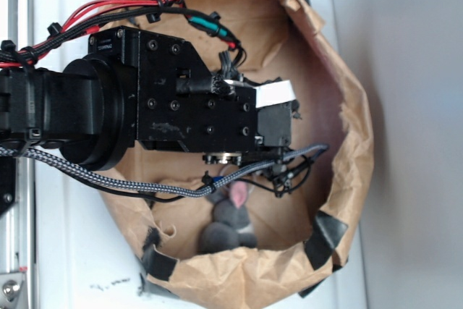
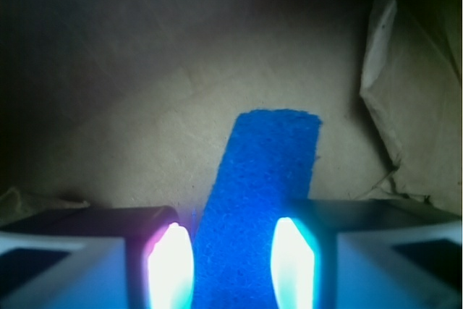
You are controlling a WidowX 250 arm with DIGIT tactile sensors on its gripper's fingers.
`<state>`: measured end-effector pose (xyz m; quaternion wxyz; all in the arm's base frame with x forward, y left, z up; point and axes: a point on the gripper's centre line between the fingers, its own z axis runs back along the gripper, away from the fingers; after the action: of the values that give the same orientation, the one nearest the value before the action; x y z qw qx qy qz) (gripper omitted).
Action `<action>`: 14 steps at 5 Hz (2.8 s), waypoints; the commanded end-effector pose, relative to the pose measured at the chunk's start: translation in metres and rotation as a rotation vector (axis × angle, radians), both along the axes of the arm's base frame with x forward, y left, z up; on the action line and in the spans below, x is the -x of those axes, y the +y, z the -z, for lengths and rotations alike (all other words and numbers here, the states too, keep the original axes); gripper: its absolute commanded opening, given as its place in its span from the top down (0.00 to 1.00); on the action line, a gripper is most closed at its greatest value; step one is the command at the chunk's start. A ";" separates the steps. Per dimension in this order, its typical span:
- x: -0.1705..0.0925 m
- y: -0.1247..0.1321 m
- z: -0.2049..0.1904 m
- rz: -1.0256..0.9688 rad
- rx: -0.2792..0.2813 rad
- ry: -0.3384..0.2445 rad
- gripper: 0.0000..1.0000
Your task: Grab the blue sponge.
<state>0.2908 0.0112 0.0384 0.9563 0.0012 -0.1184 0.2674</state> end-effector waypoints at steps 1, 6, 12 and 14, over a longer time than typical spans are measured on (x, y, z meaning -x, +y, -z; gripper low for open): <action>0.003 -0.001 -0.045 0.022 0.038 -0.067 1.00; 0.045 0.012 -0.124 0.062 0.155 -0.030 0.00; -0.006 0.011 -0.010 0.153 0.130 0.013 0.00; -0.028 0.006 0.005 0.148 0.093 0.007 0.00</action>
<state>0.3071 0.0146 0.0191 0.9739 -0.0497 -0.0745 0.2084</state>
